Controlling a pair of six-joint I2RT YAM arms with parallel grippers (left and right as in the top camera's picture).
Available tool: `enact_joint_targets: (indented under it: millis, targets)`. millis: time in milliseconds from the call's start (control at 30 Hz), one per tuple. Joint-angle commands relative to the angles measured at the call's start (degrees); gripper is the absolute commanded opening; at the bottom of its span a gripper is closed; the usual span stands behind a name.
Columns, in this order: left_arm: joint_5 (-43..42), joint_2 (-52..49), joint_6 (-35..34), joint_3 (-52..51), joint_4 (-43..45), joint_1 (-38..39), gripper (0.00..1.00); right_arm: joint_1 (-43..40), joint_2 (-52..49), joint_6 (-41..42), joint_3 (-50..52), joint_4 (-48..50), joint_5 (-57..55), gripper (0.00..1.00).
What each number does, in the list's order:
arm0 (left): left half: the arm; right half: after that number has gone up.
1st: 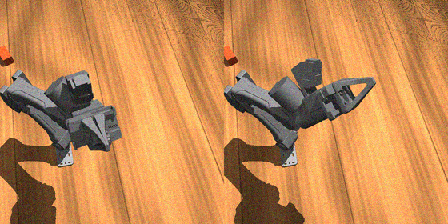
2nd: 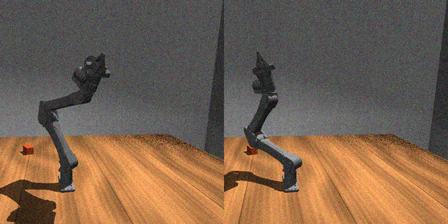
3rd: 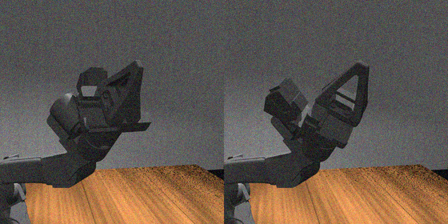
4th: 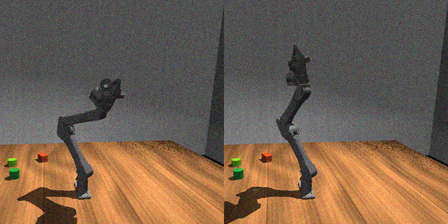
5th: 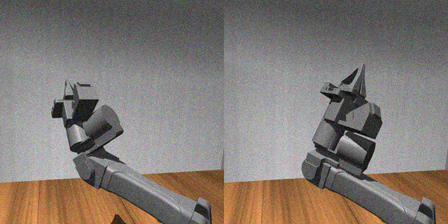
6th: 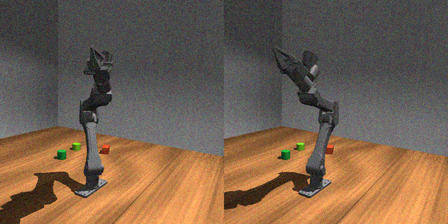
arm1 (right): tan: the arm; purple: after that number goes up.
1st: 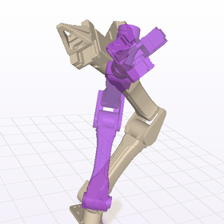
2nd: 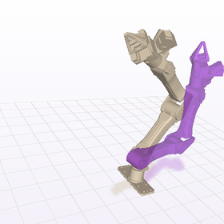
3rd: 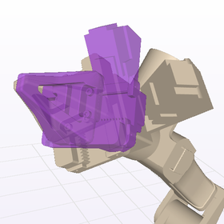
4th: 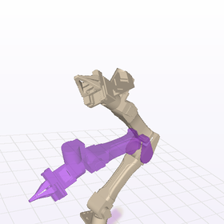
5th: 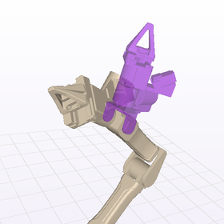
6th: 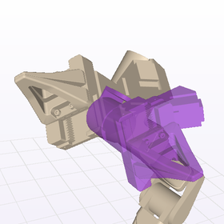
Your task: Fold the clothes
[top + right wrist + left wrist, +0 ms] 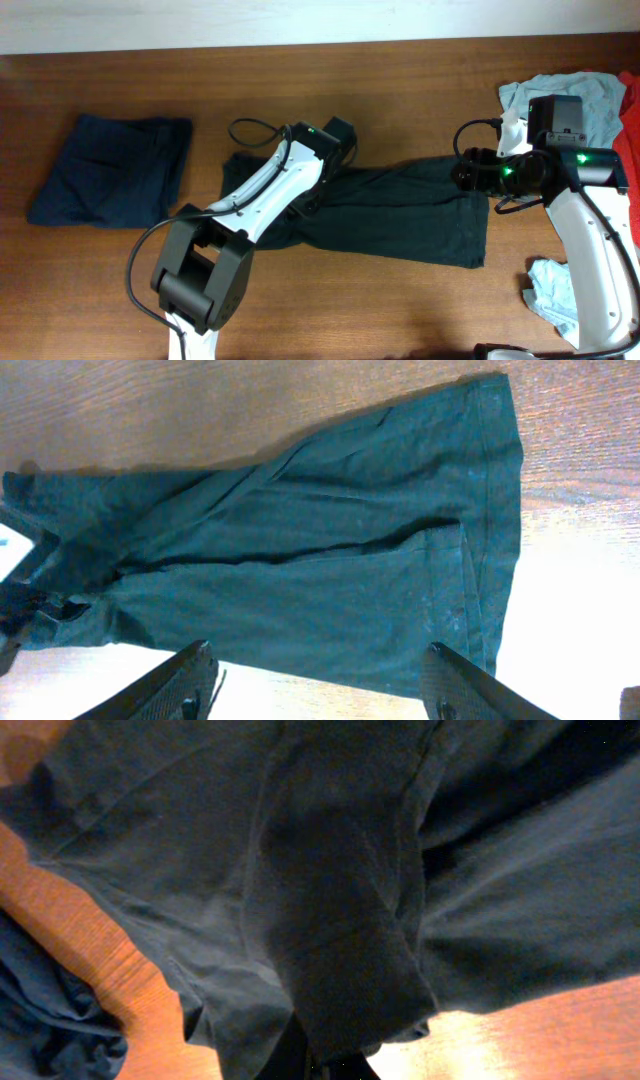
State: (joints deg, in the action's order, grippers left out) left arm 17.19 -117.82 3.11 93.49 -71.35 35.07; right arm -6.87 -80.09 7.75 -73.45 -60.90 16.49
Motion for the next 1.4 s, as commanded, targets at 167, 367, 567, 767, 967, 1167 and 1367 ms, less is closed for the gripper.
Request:
enact_joint_targets:
  millis: [167,367,567,767,967,1167,1367]
  targets:
    - [-9.94,2.12,4.33,1.20,-1.77,0.59,0.01,-0.31,-0.31,-0.02,-0.33,0.24,-0.66,0.70]
    - [-9.90,2.12,10.78,1.20,-3.08,1.42,0.01,-0.31,-0.31,-0.02,-0.33,0.22,-0.68,0.70]
    - [-11.52,2.12,14.80,1.09,-3.23,1.42,0.13,-0.31,-0.31,-0.02,-0.33,0.24,-0.68,0.70]
    - [-11.58,2.12,14.19,1.09,-3.30,1.27,0.55,-0.31,-0.31,-0.02,-0.33,0.22,-0.68,0.70]
    - [-7.30,2.14,2.84,1.11,-1.51,-2.93,0.55,-0.31,-0.57,0.00,-0.33,0.44,-3.67,0.76]
    - [-22.05,2.01,4.79,0.46,3.76,-10.60,0.62,-0.31,-6.80,0.22,-0.33,2.73,-3.50,0.76]
    - [-19.30,1.90,5.70,-1.97,6.51,-12.31,0.63,-1.99,-18.16,0.48,-0.35,14.49,-3.54,0.69]
